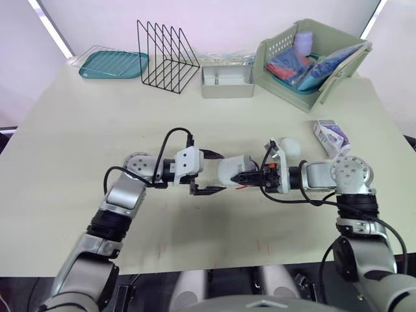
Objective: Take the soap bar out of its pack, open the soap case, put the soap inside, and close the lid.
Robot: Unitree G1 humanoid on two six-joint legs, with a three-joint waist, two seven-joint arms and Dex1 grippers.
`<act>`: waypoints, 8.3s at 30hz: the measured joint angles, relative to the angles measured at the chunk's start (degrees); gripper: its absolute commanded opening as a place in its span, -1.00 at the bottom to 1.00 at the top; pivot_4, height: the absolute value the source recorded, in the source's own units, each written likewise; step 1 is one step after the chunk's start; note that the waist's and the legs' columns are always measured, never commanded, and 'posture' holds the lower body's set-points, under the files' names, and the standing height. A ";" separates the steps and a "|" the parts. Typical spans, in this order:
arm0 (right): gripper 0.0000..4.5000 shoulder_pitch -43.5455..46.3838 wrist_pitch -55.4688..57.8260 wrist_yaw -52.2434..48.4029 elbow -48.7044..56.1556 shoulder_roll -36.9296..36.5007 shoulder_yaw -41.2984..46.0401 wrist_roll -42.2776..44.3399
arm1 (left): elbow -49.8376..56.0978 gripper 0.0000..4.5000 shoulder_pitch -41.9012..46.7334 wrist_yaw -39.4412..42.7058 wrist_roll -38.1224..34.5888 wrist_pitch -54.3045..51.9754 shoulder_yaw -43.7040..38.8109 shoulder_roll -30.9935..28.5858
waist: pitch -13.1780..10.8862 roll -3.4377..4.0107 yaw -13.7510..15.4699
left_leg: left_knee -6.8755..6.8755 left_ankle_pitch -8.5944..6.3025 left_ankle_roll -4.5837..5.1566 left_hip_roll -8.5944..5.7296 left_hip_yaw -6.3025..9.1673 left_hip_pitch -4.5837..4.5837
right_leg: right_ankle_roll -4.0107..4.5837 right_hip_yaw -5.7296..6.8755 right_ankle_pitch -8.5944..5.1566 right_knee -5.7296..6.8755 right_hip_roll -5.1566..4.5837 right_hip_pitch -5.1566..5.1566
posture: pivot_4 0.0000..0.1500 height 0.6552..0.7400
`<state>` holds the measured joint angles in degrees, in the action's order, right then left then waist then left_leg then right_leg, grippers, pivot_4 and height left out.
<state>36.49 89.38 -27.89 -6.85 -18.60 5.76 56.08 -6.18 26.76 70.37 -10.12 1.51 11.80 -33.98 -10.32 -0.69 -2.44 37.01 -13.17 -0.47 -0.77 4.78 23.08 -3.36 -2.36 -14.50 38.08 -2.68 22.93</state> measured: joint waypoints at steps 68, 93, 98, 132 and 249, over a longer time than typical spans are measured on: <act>-0.13 27.37 -36.64 -52.33 20.07 -27.20 -56.92 -63.41 | 0.53 1.00 5.13 -10.24 0.02 -9.96 6.76 15.60 | -0.05 0.08 0.12 | 0.39 0.02 -0.03 -0.04 0.17 0.66 | -0.07 0.19 0.09 0.08 -0.10 0.57 | 1.00 1.00; 0.69 24.85 -35.22 -52.17 19.55 -24.80 -54.79 -64.93 | -0.29 -0.15 5.15 -8.49 0.76 -8.05 7.15 16.24 | -0.05 0.09 0.05 | 0.39 0.02 -0.03 -0.05 0.15 0.67 | -0.07 0.19 0.09 0.12 -0.09 0.58 | 1.00 1.00; 0.97 23.99 -36.05 -51.14 18.70 -23.31 -53.94 -64.52 | -1.01 -0.15 5.16 -7.46 0.79 -6.26 7.02 15.87 | -0.05 0.09 0.08 | 0.39 0.02 -0.03 -0.08 0.17 0.70 | -0.06 0.17 0.09 0.15 -0.11 0.61 | 1.00 1.00; 0.97 -1.14 -79.32 -46.94 1.33 -14.94 -21.46 -43.24 | -2.67 -0.15 -2.43 -2.53 -7.43 0.37 -0.11 10.51 | -0.05 0.07 0.06 | 0.39 0.02 -0.03 -0.05 0.05 0.61 | -0.06 0.05 0.09 0.30 -0.08 0.58 | 1.00 1.00; -0.20 18.72 -31.85 -44.05 11.23 -31.70 -25.17 -28.42 | 2.46 -0.15 -5.93 -5.21 -8.65 -4.87 0.04 13.19 | -0.01 0.14 0.39 | 0.41 0.02 0.02 -0.12 0.01 0.67 | -0.07 0.01 0.09 0.32 -0.12 0.61 | 1.00 1.00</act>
<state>55.21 57.53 -71.94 4.39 -50.30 -19.41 27.66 -3.72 20.83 65.16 -18.77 -3.35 11.84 -20.79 -10.32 -0.55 -2.06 37.42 -13.15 -0.46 -0.89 4.79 23.75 -3.43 -2.36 -14.41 38.41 -2.80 23.54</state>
